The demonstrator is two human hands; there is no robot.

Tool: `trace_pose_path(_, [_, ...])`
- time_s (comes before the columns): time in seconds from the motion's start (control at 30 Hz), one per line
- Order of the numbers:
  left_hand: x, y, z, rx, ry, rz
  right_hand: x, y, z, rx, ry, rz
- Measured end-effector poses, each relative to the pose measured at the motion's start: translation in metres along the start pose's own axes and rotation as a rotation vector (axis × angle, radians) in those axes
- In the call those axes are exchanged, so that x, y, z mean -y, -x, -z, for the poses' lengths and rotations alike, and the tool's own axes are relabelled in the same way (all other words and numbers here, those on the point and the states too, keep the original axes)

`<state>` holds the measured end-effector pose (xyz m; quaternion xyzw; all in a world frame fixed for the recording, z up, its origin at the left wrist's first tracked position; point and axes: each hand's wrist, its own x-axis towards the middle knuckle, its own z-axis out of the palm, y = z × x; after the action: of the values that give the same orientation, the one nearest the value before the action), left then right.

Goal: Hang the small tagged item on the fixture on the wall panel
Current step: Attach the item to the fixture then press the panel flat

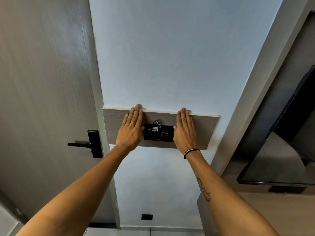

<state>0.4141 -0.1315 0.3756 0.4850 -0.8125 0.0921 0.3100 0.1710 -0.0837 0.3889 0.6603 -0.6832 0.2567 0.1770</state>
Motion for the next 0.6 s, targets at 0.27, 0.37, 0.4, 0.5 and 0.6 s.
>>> trace_pose_path(0.27, [-0.001, 0.000, 0.001, 0.029, -0.045, 0.003, 0.002, 0.003, 0.003, 0.007, 0.008, 0.001])
trace_pose_path(0.37, [-0.003, -0.001, 0.001, 0.045, -0.074, 0.012, 0.002, 0.003, 0.004, 0.005, 0.007, 0.005])
trace_pose_path(0.4, [-0.003, -0.001, 0.001, 0.057, -0.079, 0.024, 0.002, 0.003, 0.005, 0.015, 0.012, 0.003])
trace_pose_path(0.5, [-0.004, -0.001, 0.000, 0.075, -0.090, 0.037, -0.002, 0.005, 0.005, 0.023, 0.053, 0.014])
trace_pose_path(0.6, [-0.006, -0.003, 0.008, 0.071, -0.094, 0.037, -0.004, 0.004, 0.012, 0.031, 0.104, 0.021])
